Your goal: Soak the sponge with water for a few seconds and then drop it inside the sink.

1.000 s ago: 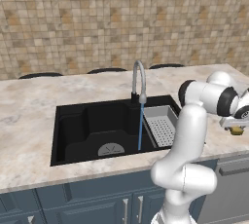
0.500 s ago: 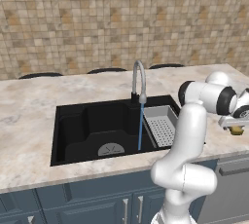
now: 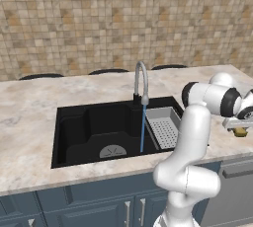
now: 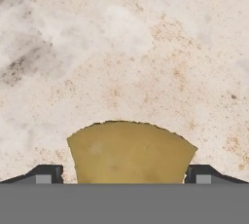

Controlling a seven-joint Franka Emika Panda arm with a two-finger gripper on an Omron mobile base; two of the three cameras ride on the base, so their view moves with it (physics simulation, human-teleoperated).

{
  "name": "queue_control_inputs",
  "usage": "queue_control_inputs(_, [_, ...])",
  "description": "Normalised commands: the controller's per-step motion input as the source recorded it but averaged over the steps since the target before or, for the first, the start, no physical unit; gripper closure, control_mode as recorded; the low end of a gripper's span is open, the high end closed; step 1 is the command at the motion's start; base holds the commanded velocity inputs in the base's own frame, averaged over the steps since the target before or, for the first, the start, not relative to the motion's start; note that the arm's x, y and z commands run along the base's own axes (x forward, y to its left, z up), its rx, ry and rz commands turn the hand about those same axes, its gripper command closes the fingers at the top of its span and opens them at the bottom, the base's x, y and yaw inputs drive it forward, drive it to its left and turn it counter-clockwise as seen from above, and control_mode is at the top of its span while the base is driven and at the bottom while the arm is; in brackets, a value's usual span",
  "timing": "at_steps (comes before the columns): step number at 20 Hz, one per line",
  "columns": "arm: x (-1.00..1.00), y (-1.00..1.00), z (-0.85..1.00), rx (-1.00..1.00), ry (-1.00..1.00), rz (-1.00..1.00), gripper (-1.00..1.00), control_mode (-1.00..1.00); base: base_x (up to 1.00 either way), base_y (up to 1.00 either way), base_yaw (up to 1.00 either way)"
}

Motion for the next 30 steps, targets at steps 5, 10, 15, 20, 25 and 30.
queue_control_inputs(5, [0.0,0.0,0.0,0.0,0.0,0.0,1.0,-1.0,0.0,0.0,0.0])
queue_control_inputs(10, [0.0,0.0,0.0,0.0,0.0,0.0,1.0,-1.0,0.0,0.0,0.0])
queue_control_inputs(15, [0.0,0.0,0.0,0.0,0.0,0.0,1.0,-1.0,0.0,0.0,0.0])
queue_control_inputs(20, [0.0,0.0,-0.02,0.01,0.0,0.01,1.0,-1.0,0.0,0.0,0.0])
queue_control_inputs(25, [0.0,0.06,0.28,-0.01,0.0,0.0,1.0,-1.0,0.0,0.0,0.0])
queue_control_inputs(30, [-0.19,0.13,0.63,0.0,0.0,0.0,1.0,-1.0,0.0,0.0,0.0])
